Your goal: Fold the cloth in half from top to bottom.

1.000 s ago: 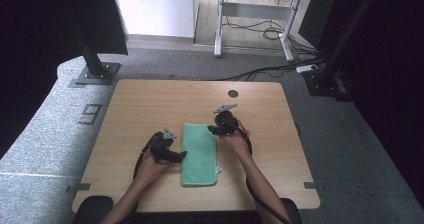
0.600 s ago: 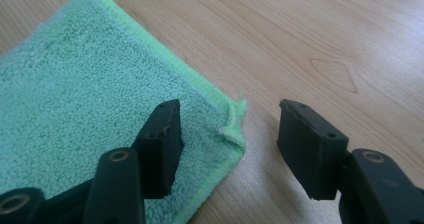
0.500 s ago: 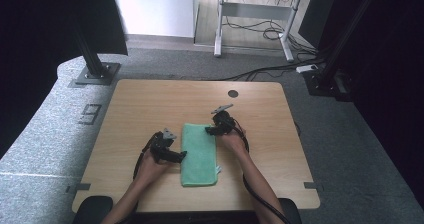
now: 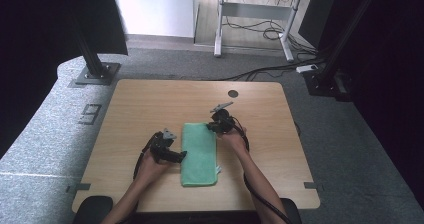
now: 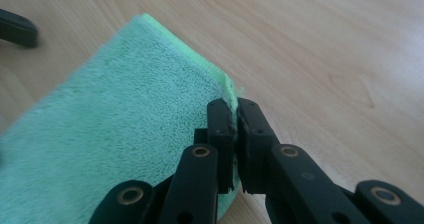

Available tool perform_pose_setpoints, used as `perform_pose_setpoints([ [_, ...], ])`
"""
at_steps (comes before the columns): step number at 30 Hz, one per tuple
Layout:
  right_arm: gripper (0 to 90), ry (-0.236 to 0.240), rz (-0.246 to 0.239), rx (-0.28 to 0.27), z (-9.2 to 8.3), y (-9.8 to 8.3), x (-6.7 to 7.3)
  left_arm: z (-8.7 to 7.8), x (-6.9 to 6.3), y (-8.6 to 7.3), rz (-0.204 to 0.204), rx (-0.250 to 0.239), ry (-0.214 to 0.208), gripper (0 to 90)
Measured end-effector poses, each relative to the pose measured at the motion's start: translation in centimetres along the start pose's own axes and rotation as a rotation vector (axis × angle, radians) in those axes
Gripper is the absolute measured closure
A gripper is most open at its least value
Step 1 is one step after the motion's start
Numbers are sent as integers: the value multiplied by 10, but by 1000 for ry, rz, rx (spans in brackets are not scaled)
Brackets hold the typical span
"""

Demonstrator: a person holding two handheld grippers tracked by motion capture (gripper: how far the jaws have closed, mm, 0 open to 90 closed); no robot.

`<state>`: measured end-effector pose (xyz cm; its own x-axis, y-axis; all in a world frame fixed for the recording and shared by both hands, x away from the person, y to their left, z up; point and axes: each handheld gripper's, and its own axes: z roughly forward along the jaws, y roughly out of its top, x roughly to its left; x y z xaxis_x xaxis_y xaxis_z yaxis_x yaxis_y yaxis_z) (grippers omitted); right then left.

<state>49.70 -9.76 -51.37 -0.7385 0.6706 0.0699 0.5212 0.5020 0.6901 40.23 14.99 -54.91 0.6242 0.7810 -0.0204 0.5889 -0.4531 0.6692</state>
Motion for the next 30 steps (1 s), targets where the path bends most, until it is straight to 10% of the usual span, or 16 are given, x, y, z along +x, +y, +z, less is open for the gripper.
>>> perform_pose_setpoints([
  [30,841,109,-193,-166,-96,-33,73,0,0,0,-3,3,7,19],
])
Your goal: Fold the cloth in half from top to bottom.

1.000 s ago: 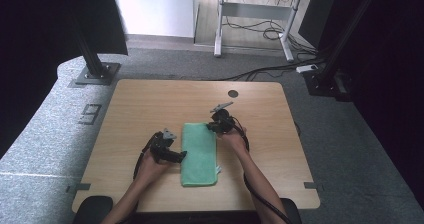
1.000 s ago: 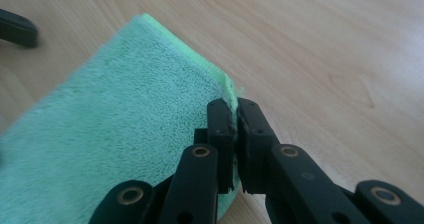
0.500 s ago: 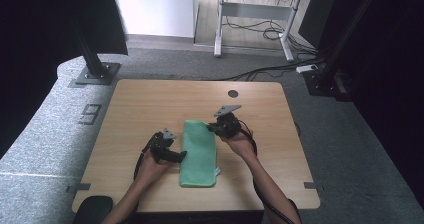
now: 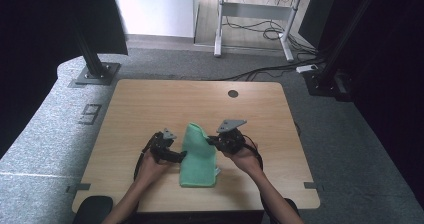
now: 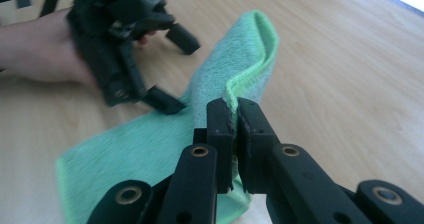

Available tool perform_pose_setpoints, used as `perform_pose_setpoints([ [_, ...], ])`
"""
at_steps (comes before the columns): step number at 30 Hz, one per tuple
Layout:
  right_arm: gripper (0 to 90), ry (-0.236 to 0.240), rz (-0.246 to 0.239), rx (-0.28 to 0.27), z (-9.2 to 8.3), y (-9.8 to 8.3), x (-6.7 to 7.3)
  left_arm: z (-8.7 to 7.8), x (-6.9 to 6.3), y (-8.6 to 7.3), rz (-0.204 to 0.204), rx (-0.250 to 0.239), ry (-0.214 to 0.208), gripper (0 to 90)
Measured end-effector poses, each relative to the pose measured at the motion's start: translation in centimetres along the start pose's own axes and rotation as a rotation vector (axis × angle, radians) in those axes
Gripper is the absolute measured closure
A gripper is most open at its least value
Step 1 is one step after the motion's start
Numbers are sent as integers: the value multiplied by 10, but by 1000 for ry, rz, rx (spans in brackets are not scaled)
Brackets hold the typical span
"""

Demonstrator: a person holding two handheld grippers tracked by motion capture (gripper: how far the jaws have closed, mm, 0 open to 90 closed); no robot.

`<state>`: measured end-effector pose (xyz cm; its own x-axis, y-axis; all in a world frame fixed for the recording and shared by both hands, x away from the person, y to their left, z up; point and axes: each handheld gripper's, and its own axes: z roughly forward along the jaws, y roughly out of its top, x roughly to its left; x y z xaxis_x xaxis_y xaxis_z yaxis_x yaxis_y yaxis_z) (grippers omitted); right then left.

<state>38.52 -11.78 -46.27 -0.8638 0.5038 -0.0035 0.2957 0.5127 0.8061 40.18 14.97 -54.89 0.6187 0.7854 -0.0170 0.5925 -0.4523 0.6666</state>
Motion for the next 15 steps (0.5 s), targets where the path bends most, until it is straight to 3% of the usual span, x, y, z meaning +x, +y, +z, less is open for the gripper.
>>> perform_pose_setpoints([
  [10,838,41,29,25,-3,-32,21,0,0,0,0,-1,0,19],
  [15,835,50,36,63,3,-48,31,0,0,0,0,0,0,19],
])
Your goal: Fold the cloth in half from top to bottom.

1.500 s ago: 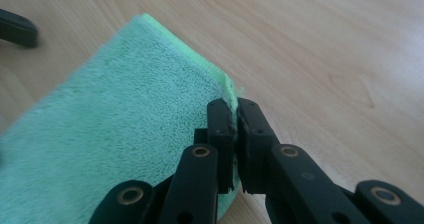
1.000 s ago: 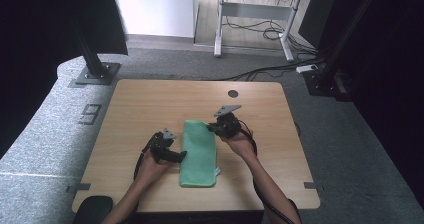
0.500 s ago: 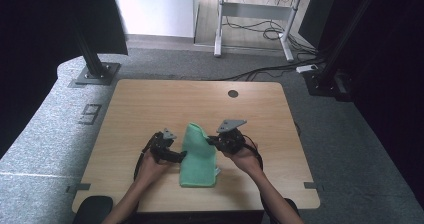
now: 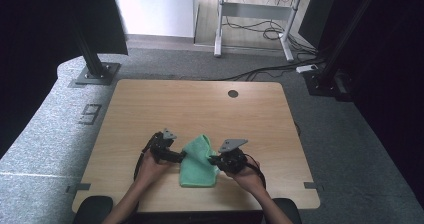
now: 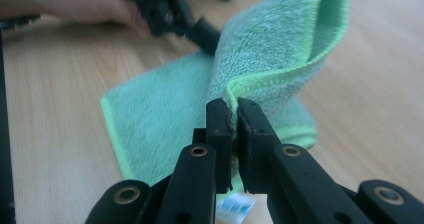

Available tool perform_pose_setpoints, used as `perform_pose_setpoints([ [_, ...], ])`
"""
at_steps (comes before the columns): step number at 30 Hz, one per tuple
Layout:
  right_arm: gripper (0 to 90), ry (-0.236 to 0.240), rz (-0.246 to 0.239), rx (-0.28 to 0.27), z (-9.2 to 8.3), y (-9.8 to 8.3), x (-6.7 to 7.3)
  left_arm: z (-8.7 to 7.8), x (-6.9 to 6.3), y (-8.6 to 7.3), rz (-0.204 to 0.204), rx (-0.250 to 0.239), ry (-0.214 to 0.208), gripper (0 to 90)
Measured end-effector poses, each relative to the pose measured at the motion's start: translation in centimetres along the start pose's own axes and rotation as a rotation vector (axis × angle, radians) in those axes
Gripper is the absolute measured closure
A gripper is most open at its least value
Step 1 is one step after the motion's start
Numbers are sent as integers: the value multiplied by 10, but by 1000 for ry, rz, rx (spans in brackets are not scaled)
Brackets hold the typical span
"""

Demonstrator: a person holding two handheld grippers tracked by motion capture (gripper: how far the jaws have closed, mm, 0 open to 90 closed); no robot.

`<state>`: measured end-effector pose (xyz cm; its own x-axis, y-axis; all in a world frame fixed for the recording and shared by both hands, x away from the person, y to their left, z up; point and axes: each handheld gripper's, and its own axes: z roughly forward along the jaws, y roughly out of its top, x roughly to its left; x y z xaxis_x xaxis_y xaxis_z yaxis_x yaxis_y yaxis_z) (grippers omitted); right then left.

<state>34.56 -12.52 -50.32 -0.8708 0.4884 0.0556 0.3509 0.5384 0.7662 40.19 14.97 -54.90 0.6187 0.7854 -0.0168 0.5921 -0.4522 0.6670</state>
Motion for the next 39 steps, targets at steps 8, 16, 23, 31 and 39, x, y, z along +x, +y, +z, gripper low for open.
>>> perform_pose_setpoints([
  [8,822,17,12,73,13,-18,8,0,0,0,2,0,-2,18],
  [16,808,4,33,97,18,-26,9,-5,2,3,42,47,-57,23],
  [23,788,0,45,91,19,-27,9,-30,-1,12,102,42,-93,50],
  [31,776,-4,45,94,20,-27,10,-27,6,49,107,14,-31,67],
  [39,750,-6,42,94,20,-27,11,6,1,65,133,98,-68,67],
])
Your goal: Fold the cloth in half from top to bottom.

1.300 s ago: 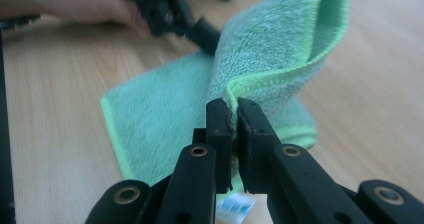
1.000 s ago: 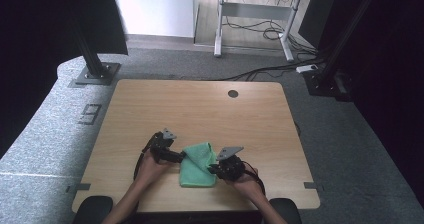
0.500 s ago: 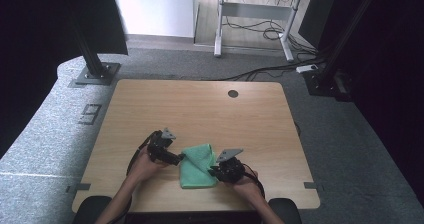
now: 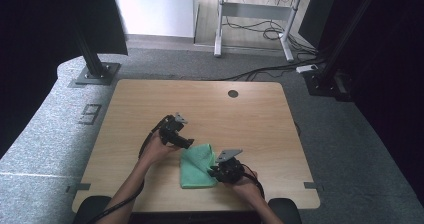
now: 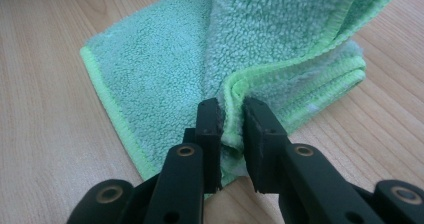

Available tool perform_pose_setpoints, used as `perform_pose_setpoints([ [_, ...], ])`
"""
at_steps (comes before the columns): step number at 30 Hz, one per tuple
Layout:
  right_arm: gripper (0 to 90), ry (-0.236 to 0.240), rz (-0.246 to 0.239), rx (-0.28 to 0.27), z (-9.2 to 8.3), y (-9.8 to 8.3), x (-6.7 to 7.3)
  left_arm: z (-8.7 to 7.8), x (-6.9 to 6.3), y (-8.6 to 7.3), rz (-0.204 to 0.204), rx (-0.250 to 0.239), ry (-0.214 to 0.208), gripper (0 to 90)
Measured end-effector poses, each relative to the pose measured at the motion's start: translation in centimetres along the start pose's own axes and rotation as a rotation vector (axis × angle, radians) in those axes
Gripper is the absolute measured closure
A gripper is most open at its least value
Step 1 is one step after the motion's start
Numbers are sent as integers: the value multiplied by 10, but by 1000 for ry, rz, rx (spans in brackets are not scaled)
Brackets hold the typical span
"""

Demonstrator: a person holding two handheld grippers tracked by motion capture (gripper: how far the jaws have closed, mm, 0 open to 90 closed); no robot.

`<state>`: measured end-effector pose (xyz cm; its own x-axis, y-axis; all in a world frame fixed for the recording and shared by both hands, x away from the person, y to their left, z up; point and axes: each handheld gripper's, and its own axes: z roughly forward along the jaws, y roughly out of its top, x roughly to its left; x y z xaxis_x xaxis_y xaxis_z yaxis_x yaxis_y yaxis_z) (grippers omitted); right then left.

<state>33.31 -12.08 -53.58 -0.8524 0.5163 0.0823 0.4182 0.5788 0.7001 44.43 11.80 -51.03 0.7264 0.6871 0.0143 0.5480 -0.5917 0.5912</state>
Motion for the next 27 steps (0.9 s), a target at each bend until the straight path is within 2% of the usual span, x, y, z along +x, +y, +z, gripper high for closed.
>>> perform_pose_setpoints([
  [4,680,5,11,-8,-4,0,0,0,-3,-8,15,23,-18,67],
  [8,584,5,24,-21,-11,0,1,-8,-6,-14,5,7,-54,68],
  [13,503,-6,20,-49,-26,-1,2,-18,-13,-21,14,-16,-88,68],
  [20,422,-48,33,-92,-45,-3,-4,-30,-25,-36,43,-15,-91,68],
  [24,385,-71,51,-102,-45,-1,-9,-36,-32,-44,50,-25,-91,68],
  [27,364,-66,68,-106,-37,2,-12,-41,-40,-50,53,-37,-97,68],
])
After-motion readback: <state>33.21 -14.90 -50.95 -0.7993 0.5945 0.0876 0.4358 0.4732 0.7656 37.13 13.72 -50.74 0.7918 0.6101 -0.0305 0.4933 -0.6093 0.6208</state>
